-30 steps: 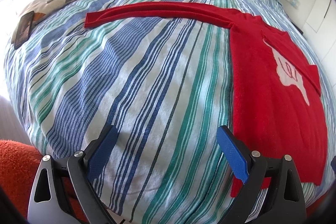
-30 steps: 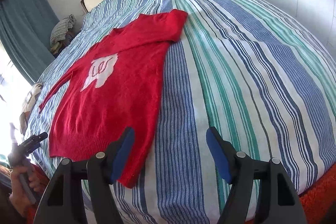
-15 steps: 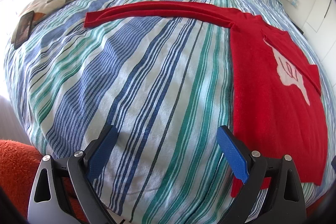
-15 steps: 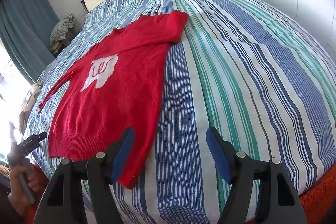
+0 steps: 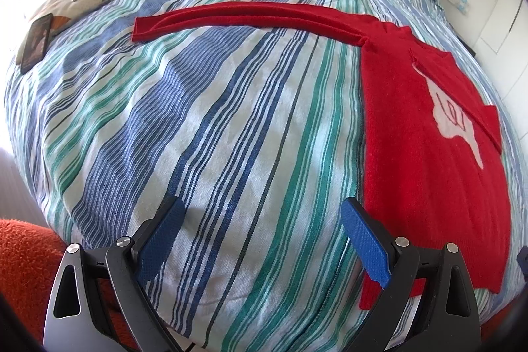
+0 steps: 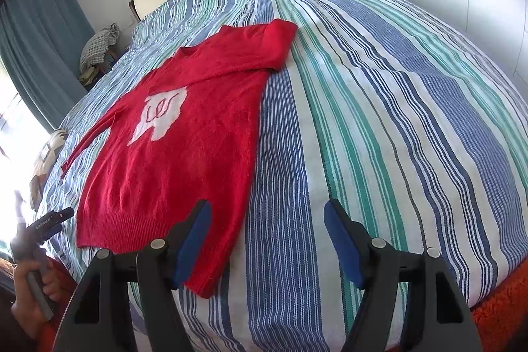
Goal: Fold small clothes
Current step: 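Grasp the stretched sleeve cuff with the left tool and lift it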
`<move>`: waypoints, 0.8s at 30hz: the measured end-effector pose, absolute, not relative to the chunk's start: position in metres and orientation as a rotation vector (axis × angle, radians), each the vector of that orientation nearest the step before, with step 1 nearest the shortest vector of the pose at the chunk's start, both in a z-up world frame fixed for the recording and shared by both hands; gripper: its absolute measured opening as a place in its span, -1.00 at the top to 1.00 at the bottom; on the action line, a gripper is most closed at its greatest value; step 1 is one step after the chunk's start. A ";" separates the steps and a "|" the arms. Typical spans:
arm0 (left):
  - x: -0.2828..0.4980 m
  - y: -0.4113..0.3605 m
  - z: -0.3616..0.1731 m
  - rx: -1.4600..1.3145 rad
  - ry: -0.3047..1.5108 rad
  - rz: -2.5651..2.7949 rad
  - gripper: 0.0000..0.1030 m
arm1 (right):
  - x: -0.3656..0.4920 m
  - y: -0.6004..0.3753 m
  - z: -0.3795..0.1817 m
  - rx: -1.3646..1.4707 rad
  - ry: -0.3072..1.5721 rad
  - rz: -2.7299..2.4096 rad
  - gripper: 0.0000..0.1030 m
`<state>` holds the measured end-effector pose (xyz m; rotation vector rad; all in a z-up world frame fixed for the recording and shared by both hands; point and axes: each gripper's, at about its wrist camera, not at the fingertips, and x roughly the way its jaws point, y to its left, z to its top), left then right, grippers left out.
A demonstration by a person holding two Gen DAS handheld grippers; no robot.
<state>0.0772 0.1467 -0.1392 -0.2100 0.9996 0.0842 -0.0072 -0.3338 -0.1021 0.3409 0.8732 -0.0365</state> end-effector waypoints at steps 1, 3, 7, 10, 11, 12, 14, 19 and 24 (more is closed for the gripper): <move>0.079 0.152 -0.136 -0.248 1.004 0.065 -0.87 | -0.007 -0.334 -0.102 0.341 0.873 -0.036 -0.37; 0.086 0.169 -0.129 -0.355 0.994 0.040 -0.87 | -0.008 -0.333 -0.101 0.339 0.870 -0.036 -0.37; 0.122 0.228 -0.114 -0.577 0.929 0.089 -0.87 | -0.007 -0.332 -0.103 0.332 0.878 -0.033 -0.37; 0.158 0.279 -0.110 -0.682 0.881 0.183 -0.87 | -0.005 -0.331 -0.104 0.328 0.882 -0.029 -0.37; 0.168 0.291 -0.112 -0.699 0.886 0.213 -0.86 | -0.004 -0.331 -0.104 0.326 0.884 -0.029 -0.37; 0.178 0.304 -0.115 -0.720 0.894 0.242 -0.85 | -0.003 -0.331 -0.105 0.324 0.887 -0.029 -0.37; 0.186 0.318 -0.120 -0.761 0.895 0.261 -0.85 | -0.001 -0.331 -0.106 0.324 0.892 -0.031 -0.37; 0.187 0.313 -0.128 -0.678 0.921 0.231 -0.85 | 0.004 -0.331 -0.112 0.326 0.911 -0.035 -0.37; 0.187 0.329 -0.142 -0.753 0.920 0.193 -0.84 | 0.007 -0.327 -0.115 0.312 0.927 -0.024 -0.37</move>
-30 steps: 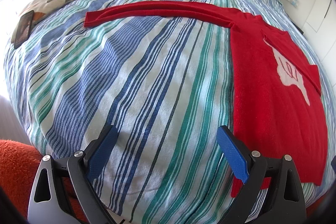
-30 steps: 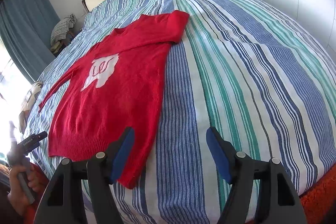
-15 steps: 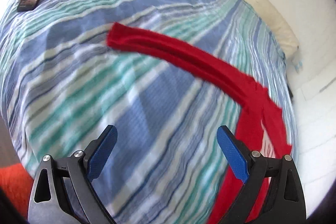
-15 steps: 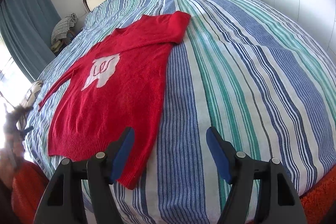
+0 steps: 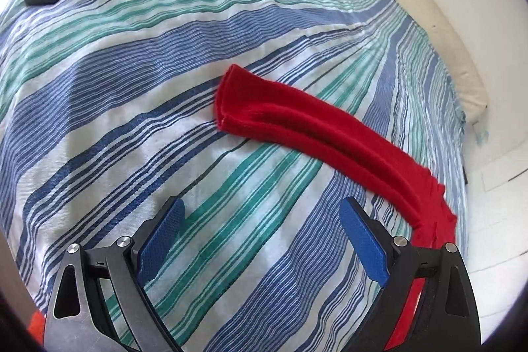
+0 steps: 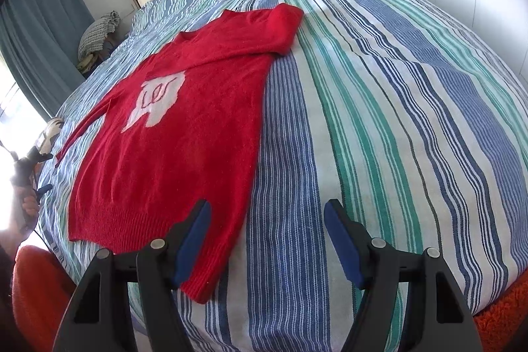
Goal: Fold small clothes
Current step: 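Grasp the stretched sleeve cuff with the left tool and lift it, then fold the sweater's other side over the rabbit print with the left tool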
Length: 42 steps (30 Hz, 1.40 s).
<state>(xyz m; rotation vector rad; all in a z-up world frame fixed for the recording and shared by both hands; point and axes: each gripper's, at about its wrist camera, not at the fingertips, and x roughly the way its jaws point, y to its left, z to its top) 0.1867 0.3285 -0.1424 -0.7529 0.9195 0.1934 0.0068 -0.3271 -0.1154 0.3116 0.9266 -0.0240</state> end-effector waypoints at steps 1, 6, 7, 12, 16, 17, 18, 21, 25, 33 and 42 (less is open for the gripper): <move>0.186 0.334 -0.144 -0.785 0.909 0.193 -0.81 | 0.006 -0.327 -0.115 0.310 0.926 -0.024 -0.37; 0.199 0.347 -0.149 -0.839 0.899 0.176 -0.41 | 0.006 -0.329 -0.116 0.325 0.928 -0.033 -0.37; 0.203 0.346 -0.151 -0.833 0.905 0.176 -0.33 | 0.006 -0.330 -0.117 0.330 0.932 -0.034 -0.37; 0.220 0.345 -0.156 -0.861 0.889 0.207 -0.40 | 0.007 -0.331 -0.118 0.338 0.936 -0.036 -0.37; 0.226 0.358 -0.165 -0.967 0.811 0.255 -0.22 | 0.007 -0.331 -0.119 0.333 0.942 -0.035 -0.37; 0.229 0.360 -0.166 -0.966 0.805 0.262 -0.04 | 0.008 -0.331 -0.119 0.332 0.944 -0.035 -0.37; 0.232 0.362 -0.168 -0.955 0.810 0.266 0.42 | 0.008 -0.331 -0.120 0.332 0.945 -0.036 -0.37; 0.232 0.367 -0.172 -0.941 0.826 0.268 0.90 | 0.009 -0.331 -0.121 0.336 0.948 -0.038 -0.37; 0.212 0.371 -0.148 -0.869 0.779 0.238 0.93 | 0.009 -0.332 -0.121 0.336 0.949 -0.038 -0.37; 0.229 0.364 -0.162 -0.794 0.900 0.224 0.54 | 0.013 -0.327 -0.124 0.328 0.954 -0.032 -0.38; 0.254 0.328 -0.104 -0.670 0.799 0.207 0.96 | 0.010 -0.326 -0.120 0.331 0.938 -0.017 -0.38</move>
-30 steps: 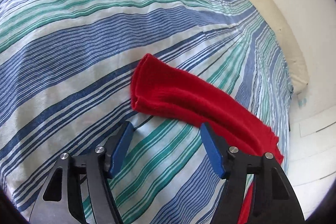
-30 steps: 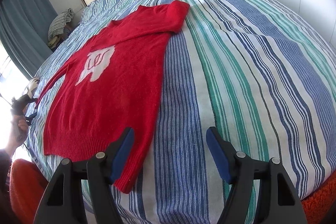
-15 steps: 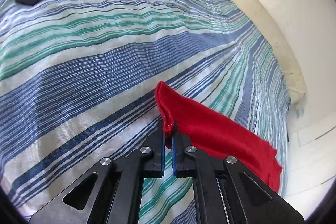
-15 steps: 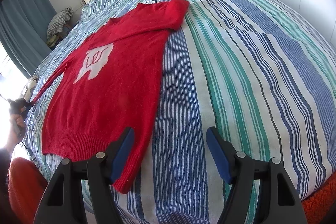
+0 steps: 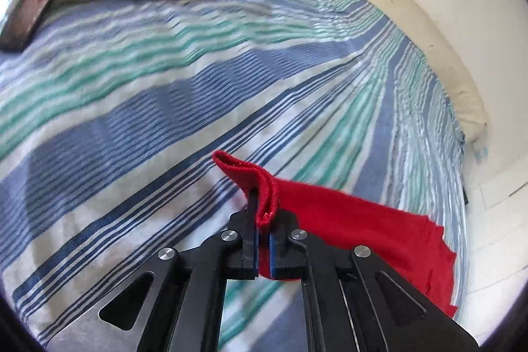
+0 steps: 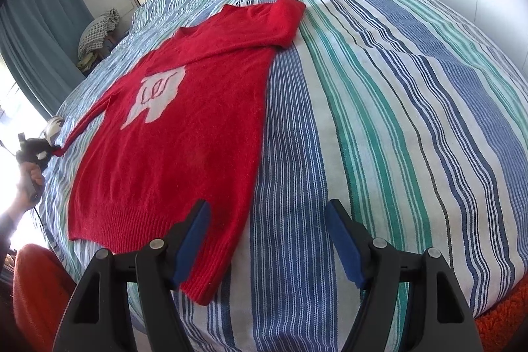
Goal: Fold small clothes
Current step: 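Fold the sweater's other side over the rabbit print with the left tool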
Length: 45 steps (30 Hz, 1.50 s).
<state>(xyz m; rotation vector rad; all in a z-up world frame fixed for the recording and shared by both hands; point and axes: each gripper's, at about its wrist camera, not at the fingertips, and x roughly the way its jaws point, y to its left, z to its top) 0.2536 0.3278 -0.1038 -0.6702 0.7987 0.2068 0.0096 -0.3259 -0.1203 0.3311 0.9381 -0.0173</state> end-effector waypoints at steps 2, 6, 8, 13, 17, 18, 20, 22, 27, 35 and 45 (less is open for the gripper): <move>0.265 0.296 -0.056 -0.608 0.741 0.127 0.96 | 0.010 -0.328 -0.121 0.348 0.932 -0.011 -0.38; 0.289 0.182 0.049 -0.445 0.613 -0.127 0.96 | 0.011 -0.331 -0.120 0.388 0.922 0.008 -0.38; 0.291 0.117 0.084 -0.371 0.567 -0.254 0.96 | 0.009 -0.333 -0.118 0.403 0.910 0.011 -0.38; 0.272 -0.051 0.098 -0.232 0.559 -0.543 0.88 | 0.003 -0.344 -0.113 0.455 0.877 0.001 -0.38; 0.250 -0.144 0.028 -0.141 0.730 -0.594 -0.62 | 0.001 -0.350 -0.110 0.477 0.866 -0.008 -0.38; 0.241 -0.149 0.008 -0.131 0.761 -0.582 -0.65 | 0.000 -0.351 -0.109 0.480 0.862 -0.008 -0.38; 0.221 -0.142 -0.028 -0.123 0.830 -0.594 -0.65 | -0.002 -0.354 -0.106 0.484 0.851 -0.007 -0.38; 0.204 -0.122 -0.055 -0.091 0.883 -0.587 -0.65 | -0.003 -0.356 -0.105 0.491 0.845 -0.007 -0.38; 0.212 -0.011 -0.083 -0.072 0.945 -0.422 -0.65 | 0.002 -0.355 -0.112 0.513 0.865 0.002 -0.38; 0.309 0.109 -0.092 -0.414 1.059 -0.385 -0.65 | 0.010 -0.339 -0.118 0.436 0.904 0.007 -0.38; 0.351 0.066 -0.137 -0.210 1.165 -0.307 0.90 | 0.010 -0.342 -0.125 0.426 0.928 -0.019 -0.38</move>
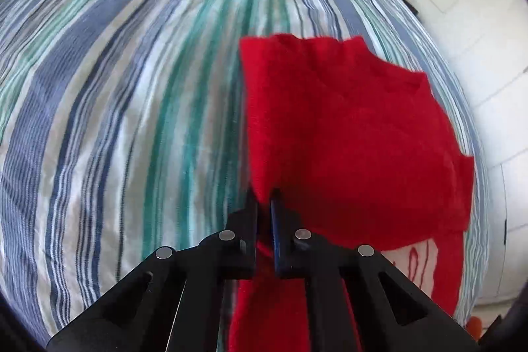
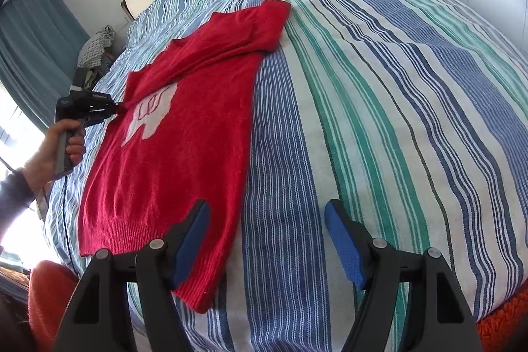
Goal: Fold small clothes
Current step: 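Fold the sweater's other side over the rabbit print with the left tool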
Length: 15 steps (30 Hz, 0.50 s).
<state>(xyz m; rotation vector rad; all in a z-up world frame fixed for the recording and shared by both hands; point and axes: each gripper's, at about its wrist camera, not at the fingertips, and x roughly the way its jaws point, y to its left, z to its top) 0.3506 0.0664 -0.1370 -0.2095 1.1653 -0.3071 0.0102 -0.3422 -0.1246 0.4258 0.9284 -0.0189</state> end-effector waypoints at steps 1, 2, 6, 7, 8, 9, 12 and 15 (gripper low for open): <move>0.351 0.072 -0.138 -0.222 1.157 -0.291 0.90 | 0.011 -0.343 -0.125 0.426 0.928 -0.017 -0.38; 0.350 0.074 -0.140 -0.215 1.157 -0.288 0.90 | 0.012 -0.343 -0.126 0.426 0.929 -0.015 -0.38; 0.347 0.070 -0.140 -0.136 1.150 -0.260 0.47 | 0.016 -0.345 -0.127 0.434 0.936 -0.004 -0.39; 0.346 0.071 -0.138 -0.143 1.149 -0.252 0.17 | 0.016 -0.346 -0.127 0.440 0.933 -0.002 -0.39; 0.341 0.075 -0.133 -0.155 1.142 -0.232 0.00 | 0.016 -0.347 -0.126 0.446 0.929 -0.001 -0.39; 0.337 0.080 -0.129 -0.166 1.123 -0.213 -0.29 | 0.016 -0.348 -0.125 0.451 0.924 -0.001 -0.38; 0.332 0.081 -0.112 -0.191 1.036 -0.245 -0.56 | 0.015 -0.350 -0.123 0.452 0.915 -0.008 -0.38; 0.324 0.063 -0.109 -0.130 1.017 -0.290 -0.77 | 0.015 -0.347 -0.124 0.436 0.925 -0.014 -0.39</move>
